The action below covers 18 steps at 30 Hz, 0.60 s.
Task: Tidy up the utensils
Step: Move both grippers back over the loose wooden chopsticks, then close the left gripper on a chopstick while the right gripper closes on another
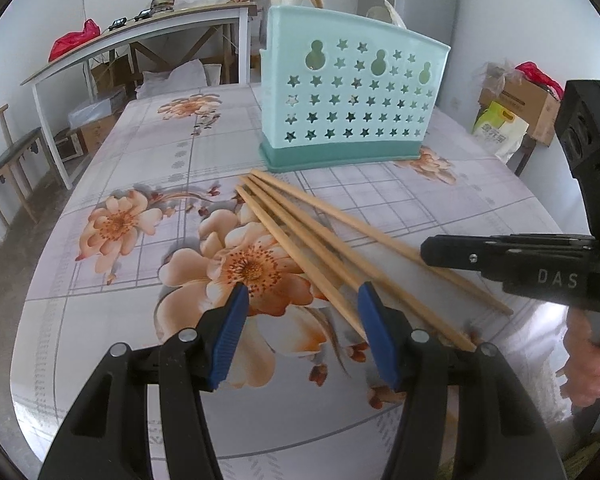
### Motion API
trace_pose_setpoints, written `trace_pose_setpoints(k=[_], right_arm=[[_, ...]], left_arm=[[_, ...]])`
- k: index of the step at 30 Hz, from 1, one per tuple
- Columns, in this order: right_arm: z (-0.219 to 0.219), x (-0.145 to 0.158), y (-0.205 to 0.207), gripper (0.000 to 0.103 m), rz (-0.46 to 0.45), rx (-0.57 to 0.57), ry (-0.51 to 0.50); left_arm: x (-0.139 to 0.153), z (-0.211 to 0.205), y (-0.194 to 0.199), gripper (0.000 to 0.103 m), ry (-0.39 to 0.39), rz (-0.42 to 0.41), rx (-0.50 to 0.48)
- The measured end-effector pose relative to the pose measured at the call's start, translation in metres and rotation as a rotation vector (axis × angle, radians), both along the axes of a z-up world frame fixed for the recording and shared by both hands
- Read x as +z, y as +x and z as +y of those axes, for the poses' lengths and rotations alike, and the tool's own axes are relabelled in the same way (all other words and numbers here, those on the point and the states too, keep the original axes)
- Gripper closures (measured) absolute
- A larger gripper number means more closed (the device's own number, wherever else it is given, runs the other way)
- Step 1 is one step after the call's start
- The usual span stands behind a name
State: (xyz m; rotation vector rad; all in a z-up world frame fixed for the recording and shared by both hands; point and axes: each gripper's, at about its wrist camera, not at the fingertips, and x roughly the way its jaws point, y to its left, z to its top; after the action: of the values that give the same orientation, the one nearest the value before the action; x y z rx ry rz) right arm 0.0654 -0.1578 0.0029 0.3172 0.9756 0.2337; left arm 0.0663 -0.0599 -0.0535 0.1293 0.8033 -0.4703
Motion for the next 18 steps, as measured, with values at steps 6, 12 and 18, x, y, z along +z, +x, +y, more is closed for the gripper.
trace_pose_setpoints(k=[6, 12, 18], right_arm=[[0.0, 0.0, -0.001, 0.095, -0.002, -0.001, 0.004], [0.001, 0.002, -0.004, 0.099, -0.003, 0.02, -0.02], [-0.011, 0.006, -0.015, 0.103, 0.014, 0.031, -0.048]], left_arm=[[0.0, 0.002, 0.0, 0.048, 0.003, 0.002, 0.003], [0.003, 0.007, -0.001, 0.075, 0.004, 0.02, -0.004], [0.005, 0.015, -0.003, 0.092, 0.015, 0.042, 0.001]])
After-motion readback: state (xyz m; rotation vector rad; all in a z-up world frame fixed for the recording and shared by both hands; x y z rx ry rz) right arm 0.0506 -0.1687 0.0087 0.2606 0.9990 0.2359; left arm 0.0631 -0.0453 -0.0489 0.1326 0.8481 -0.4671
